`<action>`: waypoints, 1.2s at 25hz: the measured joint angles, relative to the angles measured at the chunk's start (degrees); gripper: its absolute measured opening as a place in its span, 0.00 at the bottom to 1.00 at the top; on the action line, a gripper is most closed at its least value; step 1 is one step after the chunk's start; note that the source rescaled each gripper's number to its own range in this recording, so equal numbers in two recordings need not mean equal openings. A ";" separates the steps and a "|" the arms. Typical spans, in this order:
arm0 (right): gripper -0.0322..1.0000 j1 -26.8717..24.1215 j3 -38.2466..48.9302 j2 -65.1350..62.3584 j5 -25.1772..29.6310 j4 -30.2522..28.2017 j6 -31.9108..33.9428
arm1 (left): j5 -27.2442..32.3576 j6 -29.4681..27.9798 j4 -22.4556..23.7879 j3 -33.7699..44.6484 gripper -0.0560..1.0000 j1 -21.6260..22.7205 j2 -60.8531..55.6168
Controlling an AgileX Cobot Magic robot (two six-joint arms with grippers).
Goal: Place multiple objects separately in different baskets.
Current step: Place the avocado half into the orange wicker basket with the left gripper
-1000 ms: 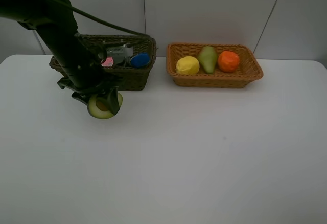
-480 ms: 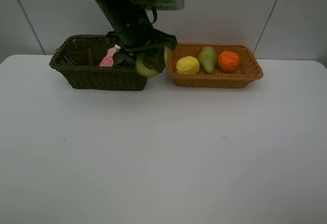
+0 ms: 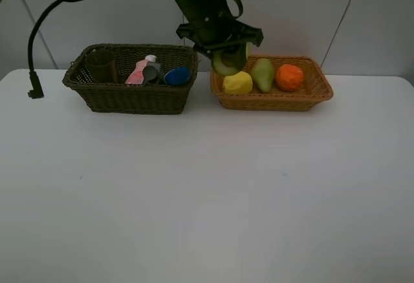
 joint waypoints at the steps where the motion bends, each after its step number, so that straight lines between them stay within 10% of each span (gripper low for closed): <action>1: 1.00 0.00 0.00 0.00 0.00 0.00 0.00 | -0.64 0.13 0.00 -1.62 0.63 0.00 1.22; 18: 1.00 0.00 0.00 0.00 0.00 -0.10 0.00 | -21.94 9.06 2.59 -7.06 0.63 -2.71 11.89; 30: 1.00 0.00 0.00 0.00 0.00 -0.46 0.00 | -26.31 10.60 5.37 -7.06 0.63 -2.71 15.45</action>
